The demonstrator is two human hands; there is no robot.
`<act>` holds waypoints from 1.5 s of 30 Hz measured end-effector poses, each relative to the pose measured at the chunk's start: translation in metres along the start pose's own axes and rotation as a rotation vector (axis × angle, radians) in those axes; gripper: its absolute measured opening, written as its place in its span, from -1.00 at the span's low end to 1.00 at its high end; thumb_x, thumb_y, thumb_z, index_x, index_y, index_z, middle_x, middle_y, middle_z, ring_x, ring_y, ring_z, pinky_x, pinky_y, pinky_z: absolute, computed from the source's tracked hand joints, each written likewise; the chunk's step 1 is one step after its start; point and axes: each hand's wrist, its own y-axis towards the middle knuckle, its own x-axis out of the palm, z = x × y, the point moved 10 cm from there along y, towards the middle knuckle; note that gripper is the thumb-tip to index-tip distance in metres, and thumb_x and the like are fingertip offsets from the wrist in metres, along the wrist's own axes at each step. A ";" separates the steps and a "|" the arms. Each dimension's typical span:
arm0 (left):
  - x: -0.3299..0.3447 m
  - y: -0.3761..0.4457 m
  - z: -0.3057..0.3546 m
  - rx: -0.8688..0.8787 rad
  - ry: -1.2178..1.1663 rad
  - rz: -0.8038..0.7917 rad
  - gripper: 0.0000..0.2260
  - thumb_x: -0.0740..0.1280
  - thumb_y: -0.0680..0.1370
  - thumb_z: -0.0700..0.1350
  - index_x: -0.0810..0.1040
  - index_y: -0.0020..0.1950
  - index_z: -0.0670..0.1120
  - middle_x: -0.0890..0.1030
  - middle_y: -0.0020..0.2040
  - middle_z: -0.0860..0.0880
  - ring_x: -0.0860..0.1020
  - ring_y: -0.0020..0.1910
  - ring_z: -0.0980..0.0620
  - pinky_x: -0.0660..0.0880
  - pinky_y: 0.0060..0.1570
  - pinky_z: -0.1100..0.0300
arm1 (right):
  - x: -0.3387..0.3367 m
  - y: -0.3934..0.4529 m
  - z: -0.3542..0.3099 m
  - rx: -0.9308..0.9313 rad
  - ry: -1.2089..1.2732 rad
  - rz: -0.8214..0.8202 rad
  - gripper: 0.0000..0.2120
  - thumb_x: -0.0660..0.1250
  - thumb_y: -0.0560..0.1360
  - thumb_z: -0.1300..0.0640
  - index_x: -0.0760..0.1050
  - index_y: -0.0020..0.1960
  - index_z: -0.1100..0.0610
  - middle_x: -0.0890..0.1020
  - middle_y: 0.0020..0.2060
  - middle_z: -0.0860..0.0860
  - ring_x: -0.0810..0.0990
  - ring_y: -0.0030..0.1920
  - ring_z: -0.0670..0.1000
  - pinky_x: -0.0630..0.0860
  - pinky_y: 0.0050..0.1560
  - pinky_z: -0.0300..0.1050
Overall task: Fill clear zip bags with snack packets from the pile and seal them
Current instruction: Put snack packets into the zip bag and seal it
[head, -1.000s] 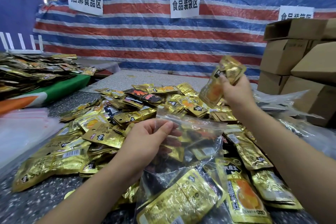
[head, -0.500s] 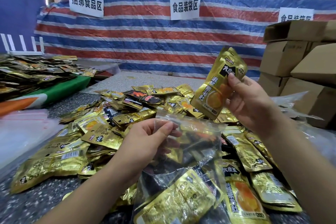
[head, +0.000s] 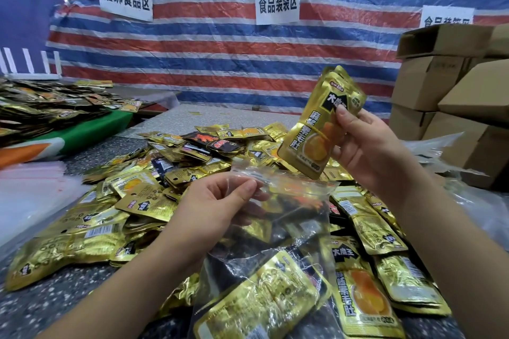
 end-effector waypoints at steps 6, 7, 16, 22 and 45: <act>0.001 0.000 0.001 0.014 -0.019 -0.001 -0.85 0.36 0.45 -0.06 0.69 -0.19 -0.10 0.72 -0.24 -0.05 0.57 -0.51 0.14 0.40 -0.58 0.36 | 0.012 -0.007 0.001 0.005 -0.127 -0.075 -0.78 0.32 0.50 0.16 0.51 0.12 0.19 0.72 -0.13 0.02 0.70 -0.14 -0.04 0.64 -0.17 -0.11; 0.000 -0.001 0.002 0.016 -0.020 -0.002 -0.84 0.36 0.43 -0.04 0.69 -0.20 -0.09 0.72 -0.23 -0.06 0.58 -0.49 0.14 0.42 -0.56 0.35 | 0.015 -0.008 0.003 0.014 -0.167 -0.090 -0.78 0.31 0.50 0.17 0.50 0.13 0.20 0.71 -0.13 0.02 0.69 -0.15 -0.03 0.63 -0.18 -0.11; -0.002 0.003 0.000 0.032 0.020 -0.001 -0.84 0.35 0.47 -0.04 0.72 -0.18 -0.01 0.73 -0.13 -0.02 0.68 -0.29 0.07 0.59 -0.32 0.22 | 0.022 -0.012 0.007 0.053 -0.251 -0.138 -0.77 0.31 0.50 0.17 0.52 0.14 0.18 0.70 -0.13 0.03 0.69 -0.17 -0.03 0.62 -0.24 -0.13; -0.003 0.006 -0.003 0.029 -0.011 -0.029 -0.80 0.31 0.45 0.05 0.73 -0.11 0.08 0.73 -0.04 -0.03 0.72 -0.12 -0.08 0.64 -0.20 0.16 | 0.031 -0.017 0.010 0.128 -0.461 -0.256 -0.76 0.39 0.45 0.16 0.56 0.10 0.18 0.71 -0.08 0.05 0.69 -0.05 0.02 0.61 -0.07 -0.17; 0.005 0.001 0.005 0.046 -0.081 -0.062 -0.75 0.28 0.47 0.03 0.72 -0.15 -0.02 0.73 -0.16 -0.15 0.72 -0.19 -0.12 0.57 -0.38 0.25 | 0.059 -0.035 0.029 0.228 -0.976 -0.466 -0.77 0.37 0.51 0.00 0.54 0.02 0.17 0.67 -0.14 0.04 0.66 -0.09 0.03 0.59 0.03 0.06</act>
